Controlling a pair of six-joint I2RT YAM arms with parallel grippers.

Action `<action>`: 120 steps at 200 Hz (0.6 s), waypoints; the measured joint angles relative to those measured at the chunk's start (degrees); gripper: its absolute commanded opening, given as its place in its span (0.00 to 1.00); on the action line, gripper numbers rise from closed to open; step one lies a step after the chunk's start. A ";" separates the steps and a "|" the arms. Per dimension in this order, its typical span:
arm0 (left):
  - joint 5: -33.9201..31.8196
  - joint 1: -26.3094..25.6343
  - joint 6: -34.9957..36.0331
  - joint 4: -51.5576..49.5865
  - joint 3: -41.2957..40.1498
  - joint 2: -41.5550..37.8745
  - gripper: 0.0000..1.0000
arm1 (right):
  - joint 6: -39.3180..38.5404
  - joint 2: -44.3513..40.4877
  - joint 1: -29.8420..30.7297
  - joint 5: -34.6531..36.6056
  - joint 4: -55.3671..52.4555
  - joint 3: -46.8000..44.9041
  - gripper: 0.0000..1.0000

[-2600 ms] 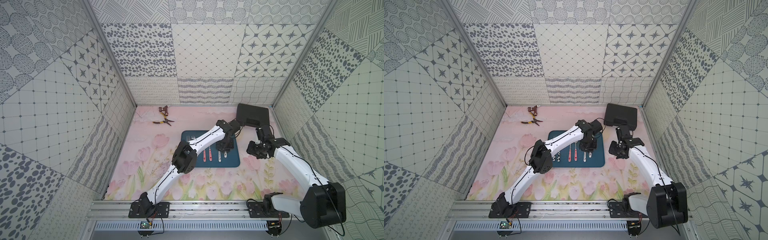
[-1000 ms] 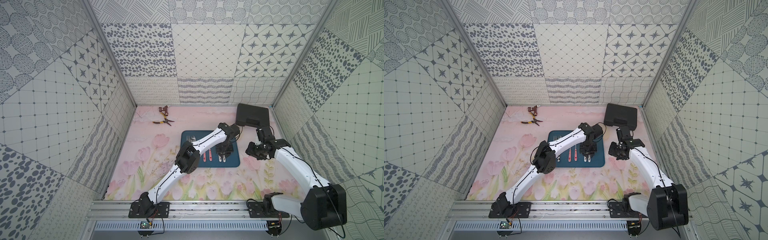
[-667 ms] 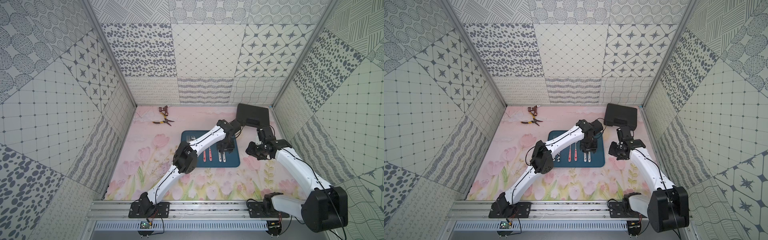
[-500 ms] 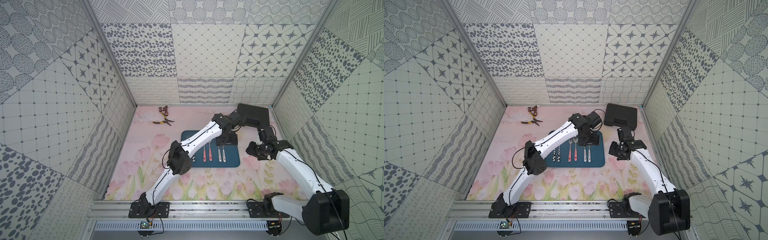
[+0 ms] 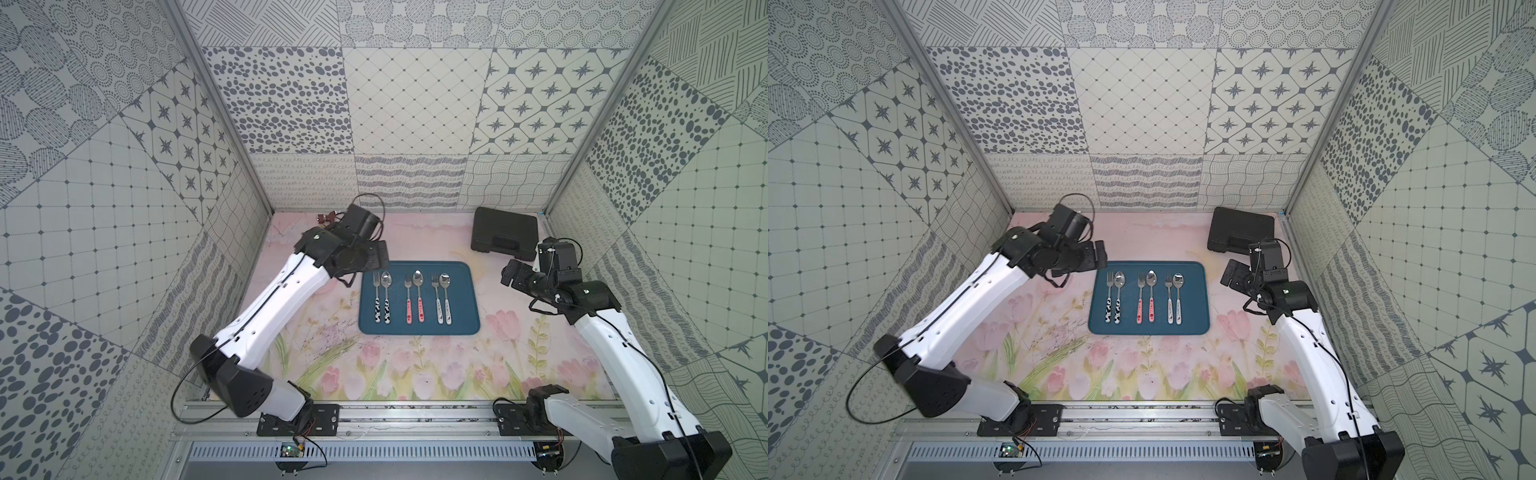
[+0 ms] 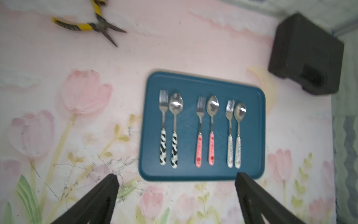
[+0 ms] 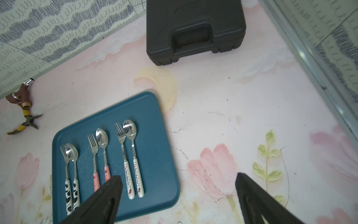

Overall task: Set the spoon and fork side by side
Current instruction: Reset both arms

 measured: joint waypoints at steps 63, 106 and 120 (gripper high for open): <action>5.01 18.49 7.04 15.58 -23.61 -18.03 0.99 | -14.03 -1.99 -0.02 1.60 13.64 -5.95 0.97; 8.87 24.70 12.61 31.47 -40.59 -21.27 0.99 | -22.77 -7.10 -2.78 2.49 29.46 -20.68 0.96; 9.22 26.91 13.55 37.38 -47.28 -21.59 0.99 | -23.74 -8.41 -4.94 0.87 37.70 -27.17 0.97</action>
